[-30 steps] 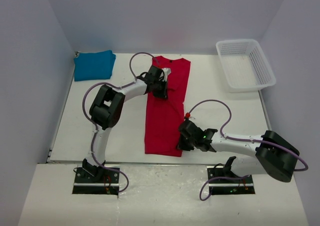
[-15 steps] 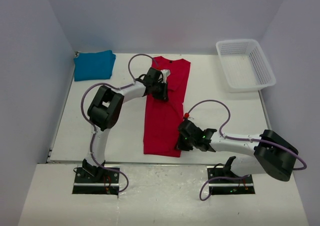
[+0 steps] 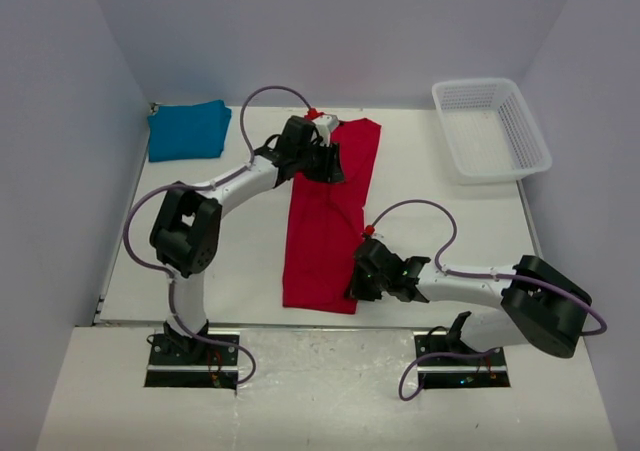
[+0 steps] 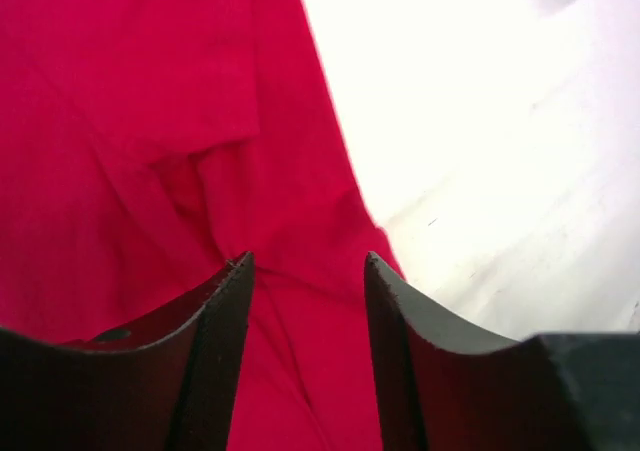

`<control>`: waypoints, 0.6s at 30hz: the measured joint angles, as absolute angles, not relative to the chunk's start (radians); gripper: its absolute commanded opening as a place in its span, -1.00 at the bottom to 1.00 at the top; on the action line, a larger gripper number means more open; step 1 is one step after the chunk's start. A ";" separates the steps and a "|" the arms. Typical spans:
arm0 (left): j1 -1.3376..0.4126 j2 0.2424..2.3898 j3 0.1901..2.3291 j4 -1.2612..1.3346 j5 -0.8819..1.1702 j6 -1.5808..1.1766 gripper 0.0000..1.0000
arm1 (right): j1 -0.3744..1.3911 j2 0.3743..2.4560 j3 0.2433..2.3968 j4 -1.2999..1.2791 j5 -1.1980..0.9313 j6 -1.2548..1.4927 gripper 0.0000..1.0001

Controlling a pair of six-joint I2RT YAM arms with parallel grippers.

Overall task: Fold and stack the t-shirts
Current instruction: Rotate the tshirt 110 degrees

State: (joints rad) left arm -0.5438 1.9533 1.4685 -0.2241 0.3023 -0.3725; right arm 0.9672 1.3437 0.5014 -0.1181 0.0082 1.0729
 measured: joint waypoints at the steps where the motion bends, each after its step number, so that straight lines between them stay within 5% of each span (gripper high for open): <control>1: -0.544 1.960 1.491 -0.224 0.310 -0.371 -0.06 | 0.967 1.344 0.501 -0.118 0.008 1.073 -1.00; 4: -0.544 2.010 1.573 -0.221 0.347 -0.372 -0.28 | 0.967 1.343 0.501 -0.118 0.008 1.073 -1.00; 9: -0.544 2.166 1.699 -0.200 0.434 -0.383 -1.00 | 0.968 1.339 0.498 -0.119 0.009 1.075 -1.00; 18: -0.543 2.348 1.760 -0.226 0.486 -0.382 -1.00 | 0.968 1.319 0.484 -0.125 0.009 1.089 -1.00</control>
